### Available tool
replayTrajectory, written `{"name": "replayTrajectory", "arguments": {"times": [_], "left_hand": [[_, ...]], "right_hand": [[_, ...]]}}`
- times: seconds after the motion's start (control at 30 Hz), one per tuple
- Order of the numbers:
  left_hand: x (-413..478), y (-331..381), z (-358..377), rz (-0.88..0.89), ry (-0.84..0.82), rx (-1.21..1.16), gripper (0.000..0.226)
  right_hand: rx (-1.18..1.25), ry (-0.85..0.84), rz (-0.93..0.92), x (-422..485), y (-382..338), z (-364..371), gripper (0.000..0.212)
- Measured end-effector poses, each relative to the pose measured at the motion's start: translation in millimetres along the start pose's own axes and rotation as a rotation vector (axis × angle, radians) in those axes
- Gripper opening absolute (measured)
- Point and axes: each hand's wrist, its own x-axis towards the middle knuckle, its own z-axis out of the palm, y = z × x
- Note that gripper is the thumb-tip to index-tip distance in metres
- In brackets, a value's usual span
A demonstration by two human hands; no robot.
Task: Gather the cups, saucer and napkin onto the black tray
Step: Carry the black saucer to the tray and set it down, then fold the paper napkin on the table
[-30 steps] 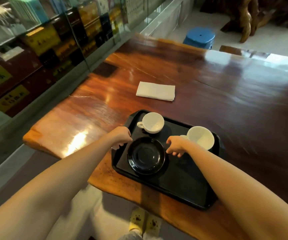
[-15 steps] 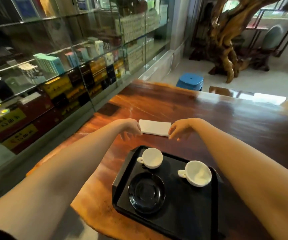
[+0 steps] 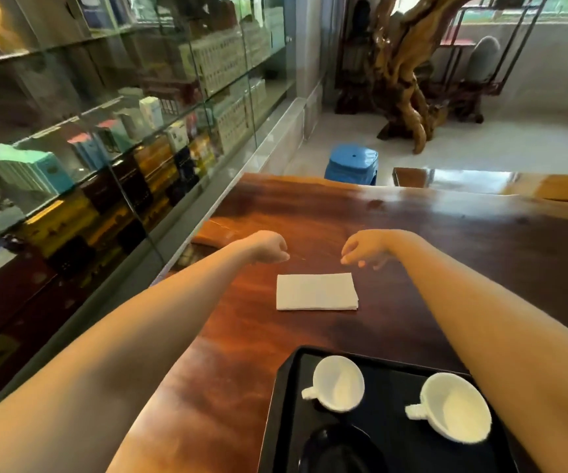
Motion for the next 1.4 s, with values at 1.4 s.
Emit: {"name": "replayTrajectory", "arguments": {"times": [1.4], "left_hand": [[139.9,-34.8,175.6,-0.535,0.099,-0.878,0.049]], "right_hand": [[-0.243,0.528,0.123,182.2,90.8,198.5,0.069]]}}
